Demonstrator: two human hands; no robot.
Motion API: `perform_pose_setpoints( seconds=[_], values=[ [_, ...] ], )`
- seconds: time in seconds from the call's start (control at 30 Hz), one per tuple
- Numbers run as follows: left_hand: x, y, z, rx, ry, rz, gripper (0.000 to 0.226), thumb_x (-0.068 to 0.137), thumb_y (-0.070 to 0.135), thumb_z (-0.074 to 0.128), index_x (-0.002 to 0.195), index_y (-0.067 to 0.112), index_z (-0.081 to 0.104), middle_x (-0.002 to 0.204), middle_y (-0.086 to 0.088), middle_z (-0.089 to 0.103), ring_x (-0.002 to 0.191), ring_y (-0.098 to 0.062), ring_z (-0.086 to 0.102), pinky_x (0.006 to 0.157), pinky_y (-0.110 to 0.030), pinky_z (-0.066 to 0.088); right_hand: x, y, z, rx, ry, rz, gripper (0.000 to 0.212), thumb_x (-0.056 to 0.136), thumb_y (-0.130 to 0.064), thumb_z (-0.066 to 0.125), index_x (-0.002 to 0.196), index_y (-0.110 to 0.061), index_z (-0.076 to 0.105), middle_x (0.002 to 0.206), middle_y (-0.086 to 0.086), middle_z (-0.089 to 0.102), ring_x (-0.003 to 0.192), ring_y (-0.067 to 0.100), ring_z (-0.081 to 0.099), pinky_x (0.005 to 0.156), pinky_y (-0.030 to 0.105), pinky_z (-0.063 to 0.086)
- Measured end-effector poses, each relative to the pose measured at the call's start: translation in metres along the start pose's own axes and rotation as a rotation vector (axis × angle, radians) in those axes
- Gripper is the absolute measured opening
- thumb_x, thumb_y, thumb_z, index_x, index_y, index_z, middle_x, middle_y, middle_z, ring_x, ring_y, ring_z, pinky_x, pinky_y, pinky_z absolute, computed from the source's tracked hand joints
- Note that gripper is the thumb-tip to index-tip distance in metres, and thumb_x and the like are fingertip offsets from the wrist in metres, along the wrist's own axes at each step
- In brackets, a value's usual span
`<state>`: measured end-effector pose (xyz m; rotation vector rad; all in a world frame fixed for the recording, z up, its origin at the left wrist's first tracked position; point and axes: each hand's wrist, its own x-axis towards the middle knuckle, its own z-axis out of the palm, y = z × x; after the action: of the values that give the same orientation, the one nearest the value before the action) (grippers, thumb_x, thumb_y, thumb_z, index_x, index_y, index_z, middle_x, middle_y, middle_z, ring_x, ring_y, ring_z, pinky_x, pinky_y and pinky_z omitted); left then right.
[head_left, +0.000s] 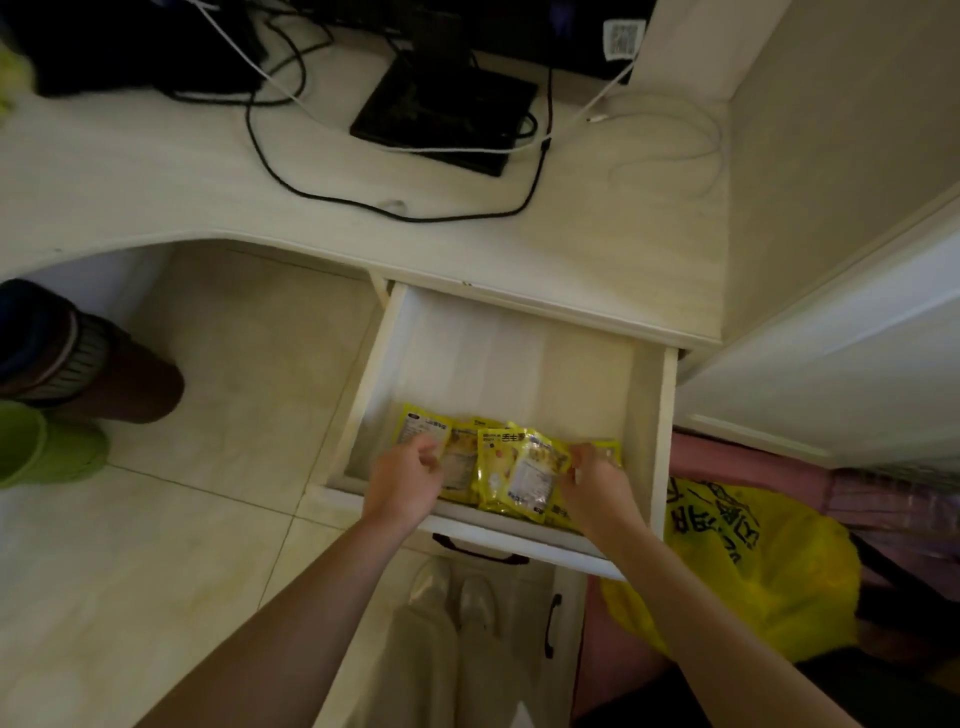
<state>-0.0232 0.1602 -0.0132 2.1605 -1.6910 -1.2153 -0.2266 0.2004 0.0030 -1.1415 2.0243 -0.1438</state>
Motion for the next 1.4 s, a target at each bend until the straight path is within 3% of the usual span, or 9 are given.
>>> perform_pose_setpoints(
  seconds=[0.13,0.3,0.5,0.7,0.9,1.2,1.4],
  values=[
    [-0.03,-0.014,-0.03,-0.016,0.102,0.067,0.029,0.09,0.018,0.058,0.119,0.014,0.062,0.108,-0.006,0.07,0.1,-0.021,0.065,0.083,-0.034,0.053,-0.021,-0.045,0.004,-0.103,-0.017,-0.225,0.036,0.095,-0.016,0.047,0.13,-0.01,0.047,0.125,0.009,0.057,0.112,0.027,0.055,0.089,0.035,0.047],
    [-0.064,-0.047,-0.068,-0.029,0.247,0.069,0.027,0.09,0.016,0.055,0.117,0.017,0.061,0.102,-0.006,0.069,0.096,-0.024,0.063,0.081,-0.037,0.051,-0.046,-0.107,0.026,-0.201,-0.052,-0.466,0.035,0.094,-0.016,0.046,0.129,-0.012,0.048,0.123,0.01,0.057,0.109,0.028,0.057,0.088,0.038,0.051],
    [-0.093,-0.099,-0.112,-0.032,0.404,-0.075,0.029,0.093,0.025,0.052,0.122,0.024,0.057,0.107,0.001,0.065,0.093,-0.014,0.062,0.078,-0.025,0.049,-0.07,-0.17,0.077,-0.304,-0.158,-0.666,0.032,0.094,-0.019,0.046,0.125,-0.012,0.05,0.125,0.009,0.056,0.114,0.028,0.055,0.092,0.039,0.047],
    [-0.104,-0.16,-0.165,-0.066,0.518,-0.191,0.029,0.095,0.028,0.049,0.123,0.024,0.055,0.109,0.002,0.064,0.1,-0.013,0.06,0.081,-0.024,0.046,-0.089,-0.241,0.139,-0.37,-0.251,-0.787,0.036,0.095,-0.02,0.045,0.13,-0.011,0.047,0.128,0.007,0.054,0.115,0.023,0.053,0.092,0.032,0.044],
    [-0.099,-0.224,-0.234,-0.054,0.58,-0.239,0.029,0.096,0.027,0.048,0.124,0.022,0.054,0.109,0.004,0.064,0.092,-0.009,0.057,0.076,-0.019,0.043,-0.102,-0.321,0.195,-0.399,-0.297,-0.844,0.037,0.096,-0.022,0.042,0.132,-0.013,0.046,0.128,0.004,0.055,0.113,0.018,0.054,0.092,0.031,0.046],
    [-0.049,-0.293,-0.352,-0.02,0.668,-0.212,0.026,0.095,0.026,0.049,0.119,0.021,0.056,0.099,0.006,0.065,0.095,-0.012,0.057,0.076,-0.026,0.047,-0.094,-0.449,0.251,-0.368,-0.255,-0.882,0.039,0.097,-0.023,0.044,0.135,-0.014,0.046,0.131,0.002,0.055,0.114,0.015,0.054,0.088,0.022,0.041],
    [0.011,-0.303,-0.425,-0.01,0.695,-0.203,0.027,0.095,0.028,0.049,0.12,0.021,0.056,0.101,0.005,0.063,0.098,-0.015,0.058,0.077,-0.027,0.045,-0.065,-0.54,0.263,-0.343,-0.228,-0.911,0.038,0.098,-0.024,0.045,0.135,-0.014,0.047,0.129,0.005,0.057,0.114,0.02,0.055,0.091,0.026,0.041]
  ],
)
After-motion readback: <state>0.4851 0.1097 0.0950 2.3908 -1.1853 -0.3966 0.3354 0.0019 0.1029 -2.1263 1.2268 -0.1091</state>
